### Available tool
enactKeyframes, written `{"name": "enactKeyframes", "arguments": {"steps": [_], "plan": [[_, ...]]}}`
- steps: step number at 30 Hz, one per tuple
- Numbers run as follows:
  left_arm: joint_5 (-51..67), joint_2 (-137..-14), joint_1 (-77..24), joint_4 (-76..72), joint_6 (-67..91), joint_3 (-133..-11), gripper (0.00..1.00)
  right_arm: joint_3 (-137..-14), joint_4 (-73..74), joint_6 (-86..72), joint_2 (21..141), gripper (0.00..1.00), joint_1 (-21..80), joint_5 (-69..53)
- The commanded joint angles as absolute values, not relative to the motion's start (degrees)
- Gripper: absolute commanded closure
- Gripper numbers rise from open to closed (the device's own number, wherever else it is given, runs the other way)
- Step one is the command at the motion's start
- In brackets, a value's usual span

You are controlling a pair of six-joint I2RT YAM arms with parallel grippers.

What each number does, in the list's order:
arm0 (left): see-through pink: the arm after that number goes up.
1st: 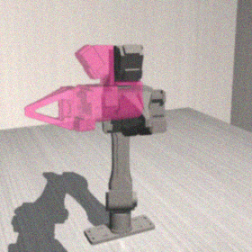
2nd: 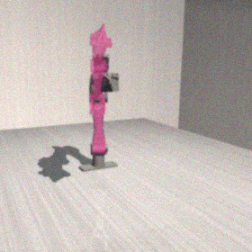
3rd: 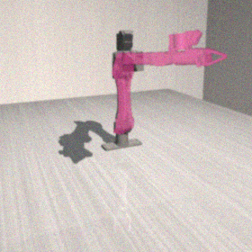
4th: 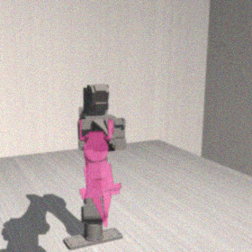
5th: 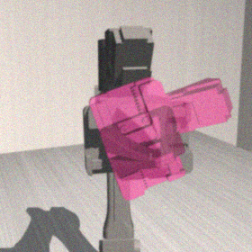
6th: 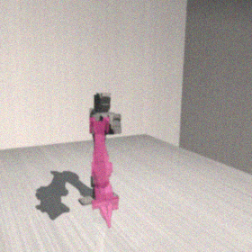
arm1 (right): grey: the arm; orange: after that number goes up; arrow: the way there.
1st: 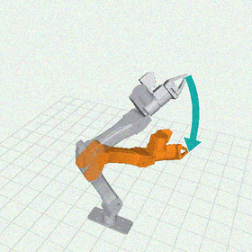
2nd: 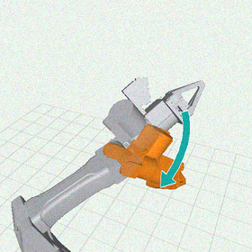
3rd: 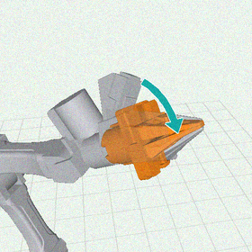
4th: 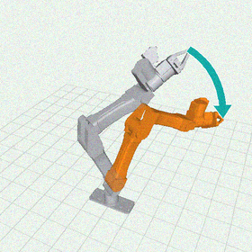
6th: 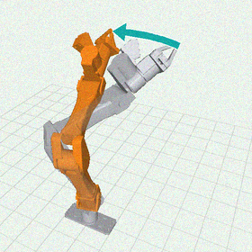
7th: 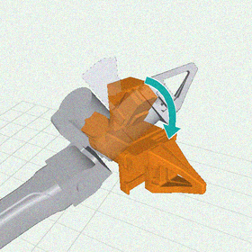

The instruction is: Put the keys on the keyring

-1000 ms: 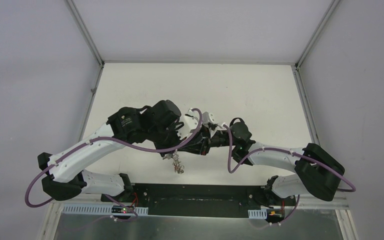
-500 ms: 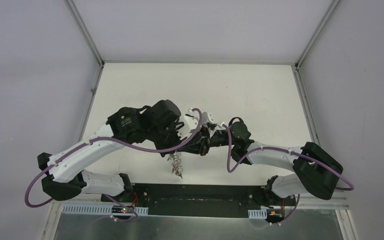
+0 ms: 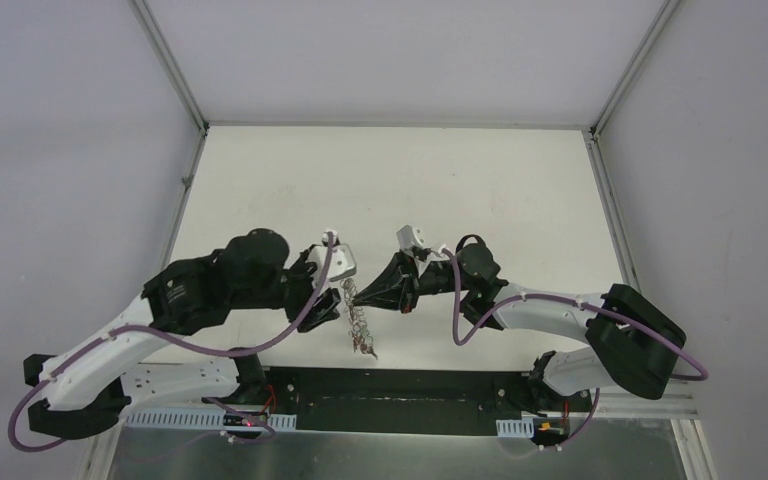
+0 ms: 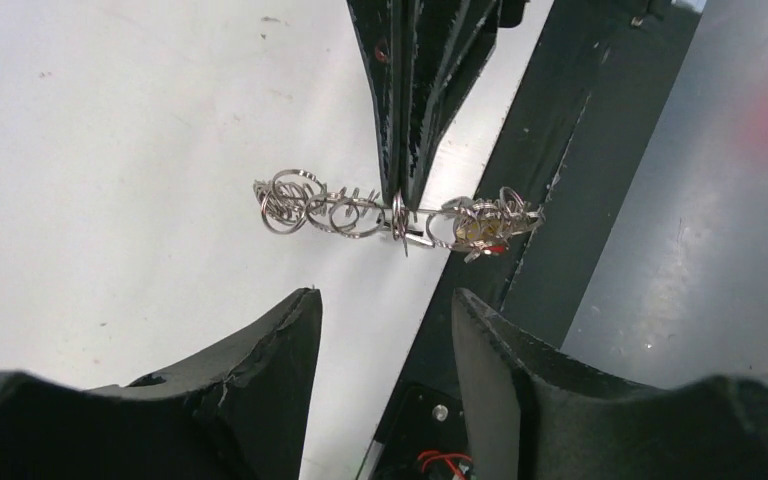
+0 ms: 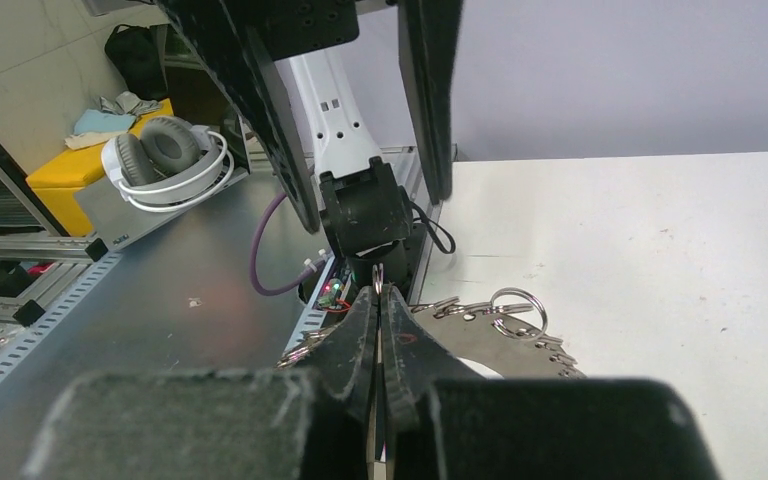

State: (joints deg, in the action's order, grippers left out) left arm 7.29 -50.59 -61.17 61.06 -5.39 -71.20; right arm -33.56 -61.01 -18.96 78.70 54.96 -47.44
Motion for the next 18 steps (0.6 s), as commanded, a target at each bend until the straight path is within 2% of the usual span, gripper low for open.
{"name": "enactKeyframes", "arguments": {"steps": [1,11,18], "plan": [[6.0,-40.6,-61.4,48.1,-6.5,-63.7,0.48,-35.6,-63.7,-18.7,76.1,1.00,55.2,-48.0],[10.2,-24.0,-61.4,25.3,-6.9,-44.7,0.52,-35.8,-63.3,-18.7,75.5,1.00,55.2,-47.9],[11.4,-22.2,-61.4,21.7,-6.7,-40.0,0.62,-35.7,-63.3,-18.7,75.3,1.00,55.2,-47.7]]}}
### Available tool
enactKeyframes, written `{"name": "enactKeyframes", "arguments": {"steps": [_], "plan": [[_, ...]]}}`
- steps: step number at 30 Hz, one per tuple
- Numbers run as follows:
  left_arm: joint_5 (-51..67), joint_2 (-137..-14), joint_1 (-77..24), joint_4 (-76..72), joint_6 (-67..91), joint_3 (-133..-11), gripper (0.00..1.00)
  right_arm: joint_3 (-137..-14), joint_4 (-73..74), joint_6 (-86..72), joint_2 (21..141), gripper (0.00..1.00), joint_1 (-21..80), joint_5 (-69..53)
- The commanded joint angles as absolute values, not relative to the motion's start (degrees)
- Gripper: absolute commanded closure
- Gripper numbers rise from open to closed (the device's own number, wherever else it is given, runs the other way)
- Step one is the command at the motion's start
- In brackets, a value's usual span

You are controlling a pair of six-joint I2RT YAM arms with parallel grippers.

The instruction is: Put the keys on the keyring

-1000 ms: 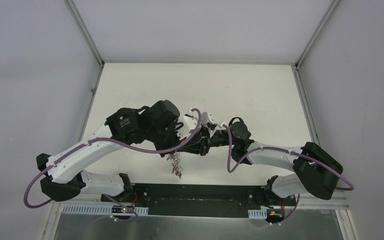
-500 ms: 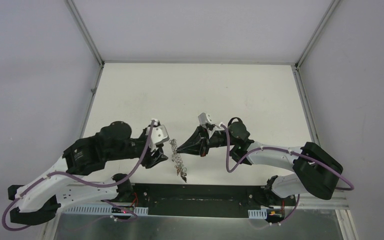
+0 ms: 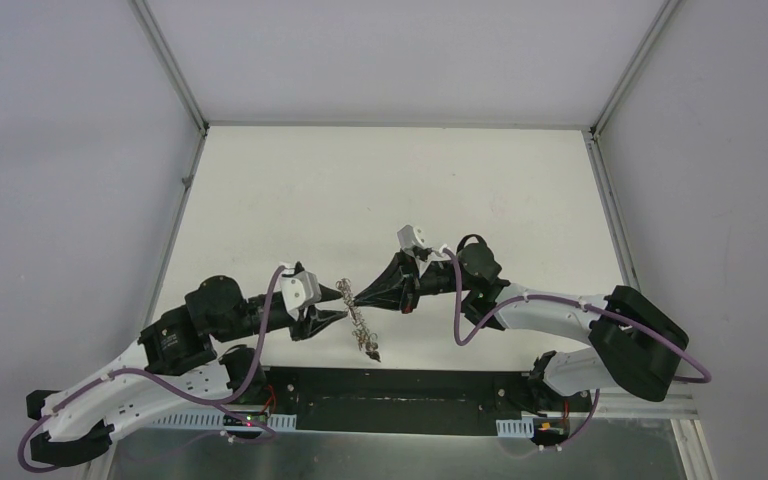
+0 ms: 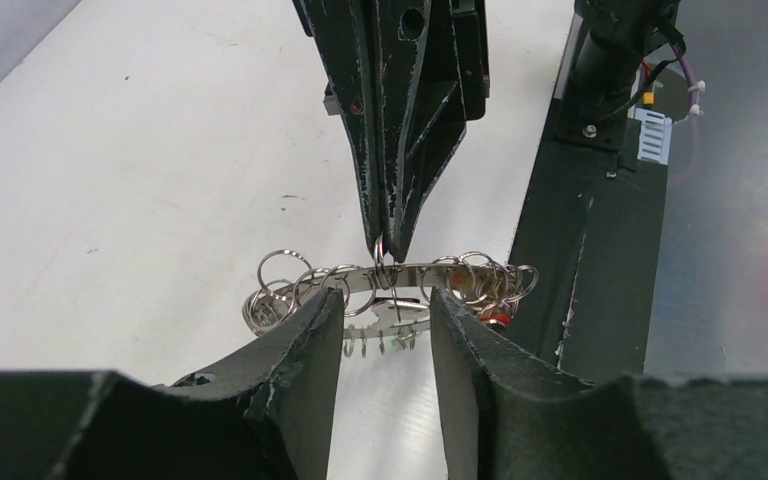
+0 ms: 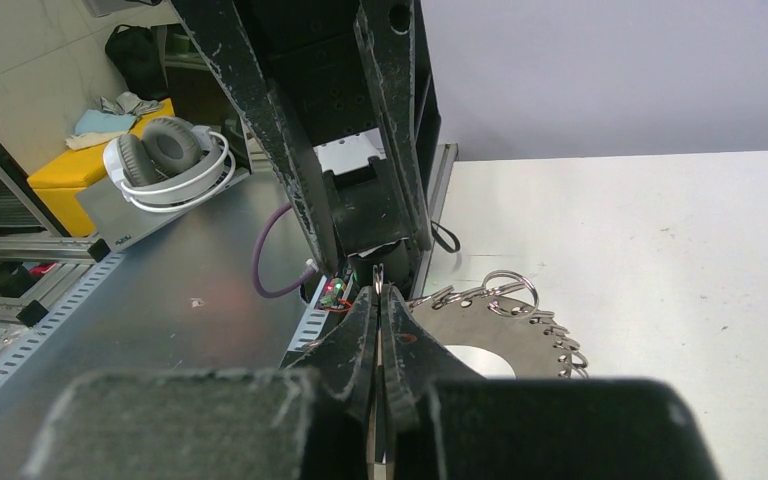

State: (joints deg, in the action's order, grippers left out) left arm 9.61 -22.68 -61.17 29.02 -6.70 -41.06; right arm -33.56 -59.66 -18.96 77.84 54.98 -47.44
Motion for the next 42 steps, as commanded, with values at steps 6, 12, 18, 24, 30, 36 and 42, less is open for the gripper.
{"name": "enactKeyframes", "arguments": {"steps": [6,12,18,24,30,36,42], "plan": [[12.2,-22.8,-61.5,20.3,-6.2,-38.9,0.76,-35.7,-63.2,-18.6,75.3,1.00,55.2,-47.6],[12.9,-22.9,-61.4,20.3,-6.4,-38.6,0.84,-35.6,-63.3,-18.5,75.2,1.00,55.2,-47.2],[12.1,-24.0,-61.4,20.9,-6.4,-38.7,0.81,-35.6,-63.2,-18.6,75.1,1.00,55.2,-47.1],[12.4,-26.2,-61.4,21.1,-6.4,-38.9,0.74,-35.6,-63.1,-18.5,75.1,1.00,55.2,-47.1],[11.7,-26.2,-61.5,22.0,-7.0,-38.8,0.80,-35.9,-63.0,-18.4,75.2,1.00,55.2,-47.3],[11.0,-25.6,-61.5,23.5,-6.9,-38.8,0.83,-35.9,-63.0,-18.3,75.2,1.00,55.2,-47.4],[8.7,-25.1,-61.4,26.6,-7.4,-40.2,0.72,-36.1,-63.0,-18.4,75.3,1.00,55.2,-47.4]]}}
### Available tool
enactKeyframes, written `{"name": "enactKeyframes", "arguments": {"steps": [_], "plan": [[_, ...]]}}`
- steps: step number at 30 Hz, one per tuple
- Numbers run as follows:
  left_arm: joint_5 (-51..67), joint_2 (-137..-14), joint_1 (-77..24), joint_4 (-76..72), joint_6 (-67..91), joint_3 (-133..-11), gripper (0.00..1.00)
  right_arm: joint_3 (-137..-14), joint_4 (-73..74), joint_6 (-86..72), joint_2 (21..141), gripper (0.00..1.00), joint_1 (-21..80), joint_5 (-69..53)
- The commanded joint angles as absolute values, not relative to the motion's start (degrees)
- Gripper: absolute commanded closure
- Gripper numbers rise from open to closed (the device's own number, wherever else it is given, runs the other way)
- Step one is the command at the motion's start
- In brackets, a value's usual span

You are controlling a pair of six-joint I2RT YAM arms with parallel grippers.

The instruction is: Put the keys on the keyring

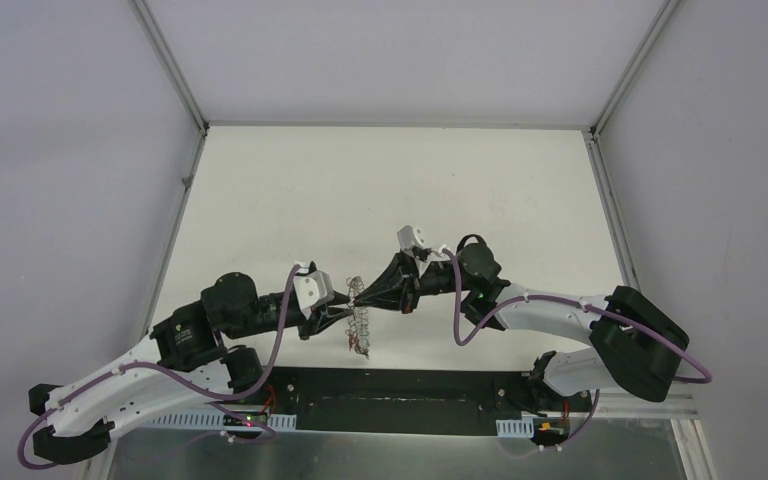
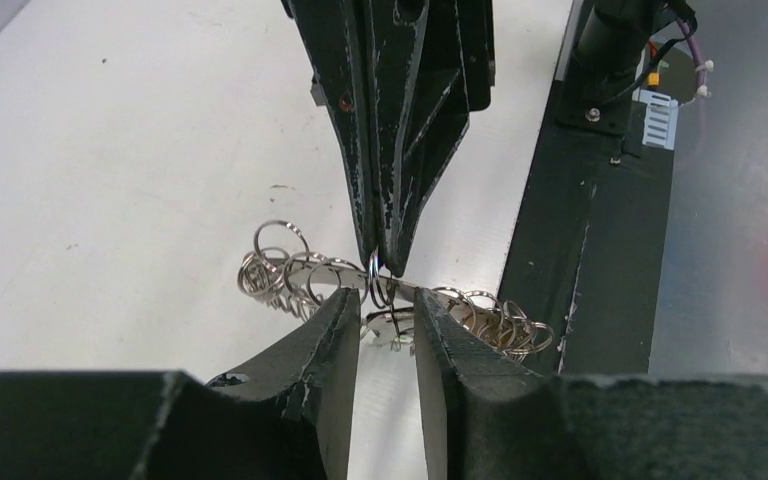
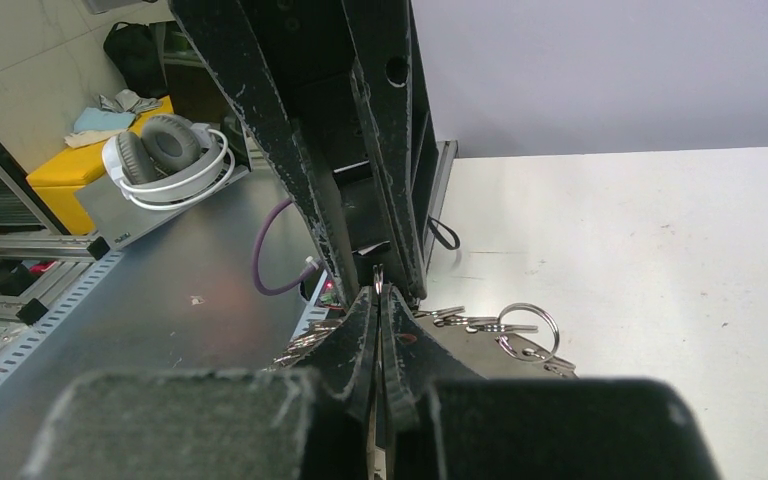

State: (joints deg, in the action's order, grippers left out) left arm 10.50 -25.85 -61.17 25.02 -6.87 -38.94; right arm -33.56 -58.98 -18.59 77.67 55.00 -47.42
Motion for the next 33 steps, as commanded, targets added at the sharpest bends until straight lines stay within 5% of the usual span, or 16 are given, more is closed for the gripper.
{"name": "enactKeyframes", "arguments": {"steps": [1,29,33], "plan": [[8.4,-24.9,-61.4,26.9,-7.5,-40.4,0.72,-36.0,-63.0,-18.3,75.3,1.00,55.2,-47.4],[9.9,-27.2,-61.4,22.8,-3.1,-41.5,0.78,-35.8,-63.0,-18.6,75.5,1.00,55.2,-47.2],[10.1,-28.2,-61.4,22.8,-3.6,-41.7,0.85,-35.8,-63.1,-18.5,75.4,1.00,55.2,-47.2]]}}
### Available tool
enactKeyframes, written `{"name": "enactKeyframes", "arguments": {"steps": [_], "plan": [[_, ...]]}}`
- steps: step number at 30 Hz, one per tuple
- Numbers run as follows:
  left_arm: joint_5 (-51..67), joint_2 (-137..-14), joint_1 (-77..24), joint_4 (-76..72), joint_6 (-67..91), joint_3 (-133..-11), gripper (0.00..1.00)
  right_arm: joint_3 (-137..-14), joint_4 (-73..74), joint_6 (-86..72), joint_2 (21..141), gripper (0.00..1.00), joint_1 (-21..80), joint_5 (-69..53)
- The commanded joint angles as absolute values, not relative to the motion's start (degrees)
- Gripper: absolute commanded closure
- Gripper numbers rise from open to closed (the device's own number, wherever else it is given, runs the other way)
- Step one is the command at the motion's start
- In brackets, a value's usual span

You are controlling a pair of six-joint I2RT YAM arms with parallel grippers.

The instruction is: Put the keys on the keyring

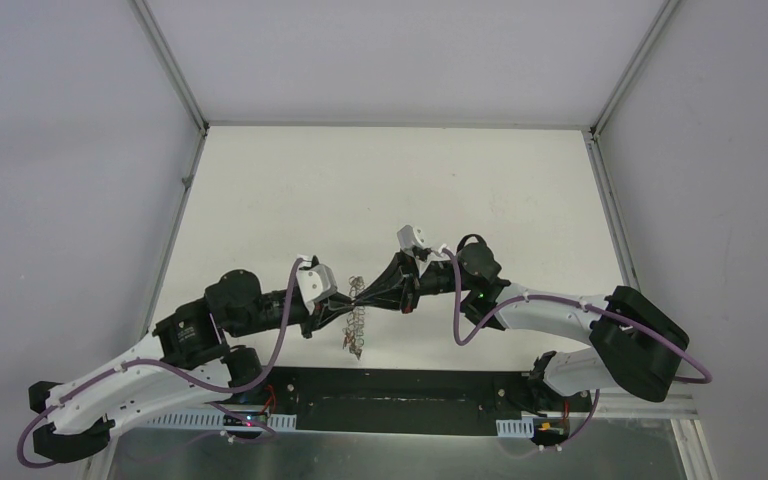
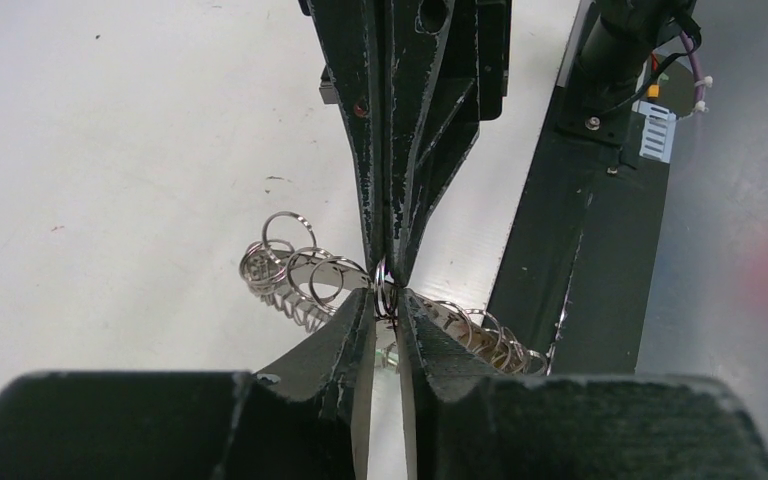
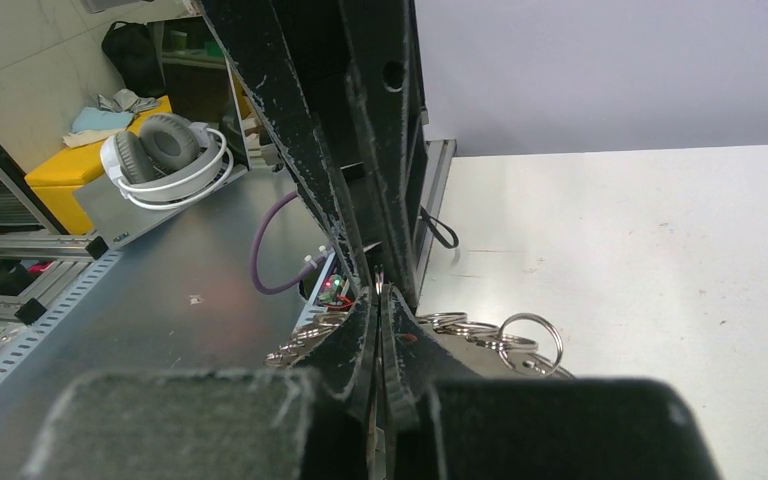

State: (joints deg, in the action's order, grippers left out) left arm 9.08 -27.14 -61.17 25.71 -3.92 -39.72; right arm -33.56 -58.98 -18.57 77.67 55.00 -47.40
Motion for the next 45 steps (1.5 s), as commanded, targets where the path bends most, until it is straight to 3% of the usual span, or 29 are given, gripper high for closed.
{"name": "enactKeyframes", "arguments": {"steps": [1,4,8,14,16,20,26,32,45], "plan": [[10.2,-28.3,-61.5,22.9,-4.0,-41.7,0.88,-35.7,-63.0,-18.5,75.3,1.00,55.2,-47.2],[10.2,-28.4,-61.5,23.8,-5.4,-41.9,1.00,-35.6,-63.0,-18.4,75.1,1.00,55.2,-47.1],[8.0,-28.7,-61.4,27.0,-5.3,-43.9,1.00,-35.2,-62.6,-18.5,74.9,0.99,55.2,-46.9],[5.4,-32.6,-61.4,36.5,-4.8,-51.2,1.00,-34.1,-60.3,-16.9,73.0,0.56,55.3,-43.9],[5.2,-34.7,-61.4,39.5,-4.5,-54.0,1.00,-33.9,-58.1,-15.4,71.7,0.48,55.2,-42.9],[5.8,-39.5,-61.4,46.0,-4.1,-60.2,1.00,-34.3,-53.7,-12.6,69.7,0.42,55.2,-42.5],[6.2,-48.2,-61.4,56.5,-4.0,-71.5,1.00,-35.4,-52.8,-12.6,69.9,0.41,55.2,-43.1],[6.6,-55.0,-61.4,66.0,-2.9,-81.2,1.00,-36.8,-54.2,-13.7,71.8,0.48,55.2,-44.7],[8.7,-64.1,-61.4,74.9,-0.2,-89.8,1.00,-39.1,-61.0,-18.0,76.2,0.59,55.6,-46.0]]}}
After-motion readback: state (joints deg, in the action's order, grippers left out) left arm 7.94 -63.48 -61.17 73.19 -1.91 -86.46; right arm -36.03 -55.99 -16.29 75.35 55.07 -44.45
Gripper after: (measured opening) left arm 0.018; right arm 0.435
